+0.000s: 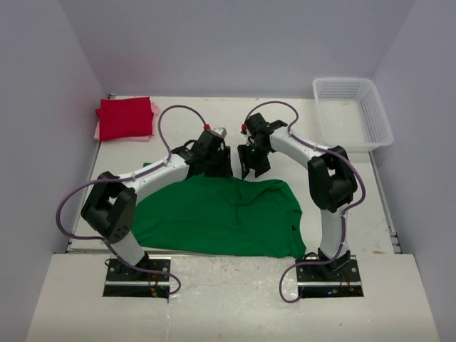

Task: Fold and stack the t-shirts
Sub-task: Grap the side of the flattened tshirt furthest away from the robot with both arms

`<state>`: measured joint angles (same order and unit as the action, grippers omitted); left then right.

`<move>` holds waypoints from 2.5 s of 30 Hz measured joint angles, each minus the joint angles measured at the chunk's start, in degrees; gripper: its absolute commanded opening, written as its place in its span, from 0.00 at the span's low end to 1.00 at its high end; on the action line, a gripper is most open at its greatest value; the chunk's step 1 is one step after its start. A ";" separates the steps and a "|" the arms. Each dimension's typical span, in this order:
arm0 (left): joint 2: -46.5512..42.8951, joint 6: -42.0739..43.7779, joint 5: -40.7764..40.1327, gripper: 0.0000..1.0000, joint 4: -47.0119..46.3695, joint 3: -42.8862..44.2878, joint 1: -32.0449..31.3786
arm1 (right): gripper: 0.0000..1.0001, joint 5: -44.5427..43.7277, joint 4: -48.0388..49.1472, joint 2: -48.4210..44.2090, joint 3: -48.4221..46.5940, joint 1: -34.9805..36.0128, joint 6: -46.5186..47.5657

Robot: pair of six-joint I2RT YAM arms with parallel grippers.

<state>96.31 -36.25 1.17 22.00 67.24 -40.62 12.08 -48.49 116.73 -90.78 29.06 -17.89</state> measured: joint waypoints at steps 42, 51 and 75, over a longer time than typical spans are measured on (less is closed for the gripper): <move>-5.86 7.23 12.48 0.48 8.09 -2.38 33.99 | 0.48 -20.57 -6.47 6.32 -7.26 12.48 -0.57; -5.95 7.37 13.60 0.48 7.78 -2.45 34.25 | 0.45 -20.85 -6.93 8.33 -8.13 12.68 -0.55; -6.71 7.39 14.93 0.49 6.60 -4.37 34.86 | 0.35 -21.81 -8.61 11.45 -13.11 12.83 -0.55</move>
<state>89.60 -28.86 16.10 28.60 62.87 -5.76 -9.74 -57.10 128.18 -103.90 41.89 -18.44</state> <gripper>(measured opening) 0.489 0.346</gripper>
